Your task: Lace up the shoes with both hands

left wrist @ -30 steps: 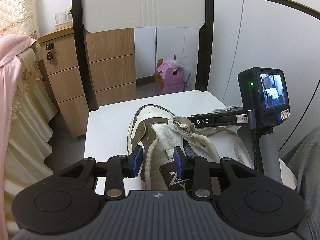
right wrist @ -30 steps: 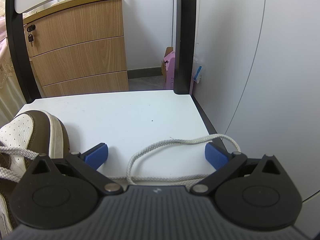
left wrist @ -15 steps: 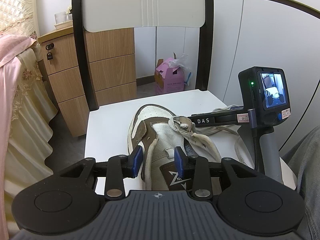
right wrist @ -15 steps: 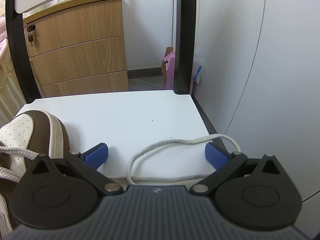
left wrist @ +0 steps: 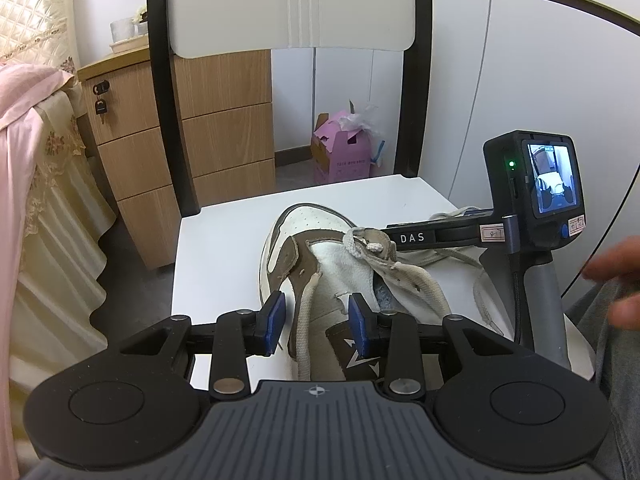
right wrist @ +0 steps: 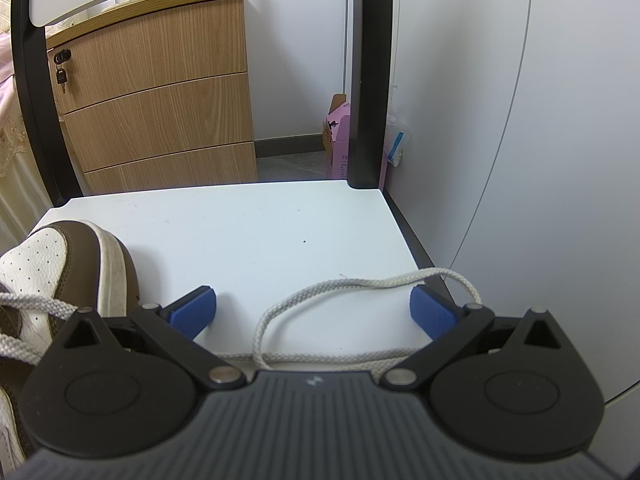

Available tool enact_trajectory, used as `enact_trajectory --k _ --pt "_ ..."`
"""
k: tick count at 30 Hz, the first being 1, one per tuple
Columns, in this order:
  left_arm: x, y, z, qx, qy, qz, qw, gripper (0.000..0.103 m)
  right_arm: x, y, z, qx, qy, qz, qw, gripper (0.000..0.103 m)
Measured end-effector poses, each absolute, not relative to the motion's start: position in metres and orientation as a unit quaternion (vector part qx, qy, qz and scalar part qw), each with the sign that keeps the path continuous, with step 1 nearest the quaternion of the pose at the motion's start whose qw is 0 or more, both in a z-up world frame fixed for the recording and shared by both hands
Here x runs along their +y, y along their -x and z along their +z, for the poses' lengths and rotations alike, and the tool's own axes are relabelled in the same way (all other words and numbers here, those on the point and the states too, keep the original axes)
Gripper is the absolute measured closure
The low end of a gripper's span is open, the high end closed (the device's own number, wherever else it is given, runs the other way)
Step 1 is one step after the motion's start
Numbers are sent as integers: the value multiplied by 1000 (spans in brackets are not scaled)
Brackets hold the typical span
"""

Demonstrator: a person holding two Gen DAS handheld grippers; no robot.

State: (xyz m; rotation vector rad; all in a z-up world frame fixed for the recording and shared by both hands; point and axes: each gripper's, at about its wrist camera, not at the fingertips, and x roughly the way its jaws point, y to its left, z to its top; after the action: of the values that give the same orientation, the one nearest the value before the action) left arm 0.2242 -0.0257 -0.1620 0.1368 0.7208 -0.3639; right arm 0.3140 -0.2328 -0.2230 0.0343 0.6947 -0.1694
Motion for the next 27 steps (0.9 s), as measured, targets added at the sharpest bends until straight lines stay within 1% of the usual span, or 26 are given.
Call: enact_trajectory --k 5,10,17,19,23,25,27 --pt "-23 -226 -162 354 -56 -179 916 66 -233 -314 -223 340 -17 -83 937 0" --pt "-20 -228 -162 356 -57 -183 915 73 -233 -314 -223 340 -17 -83 937 0" --pt "-18 -229 -162 357 -53 -184 914 74 -235 -316 -220 346 -18 -72 935 0" --pt "-19 -230 -163 358 -54 -181 914 74 -244 -316 -211 349 -40 -60 934 0" --pt "-19 -230 -162 359 -54 -177 915 74 -271 -289 -169 257 -122 -52 957 0" --pt "-20 -230 -163 358 -55 -176 915 74 -279 -272 -147 205 -112 -61 970 0" --pt "-21 -230 -163 359 -56 -174 915 74 -285 -257 -132 177 -92 -67 978 0"
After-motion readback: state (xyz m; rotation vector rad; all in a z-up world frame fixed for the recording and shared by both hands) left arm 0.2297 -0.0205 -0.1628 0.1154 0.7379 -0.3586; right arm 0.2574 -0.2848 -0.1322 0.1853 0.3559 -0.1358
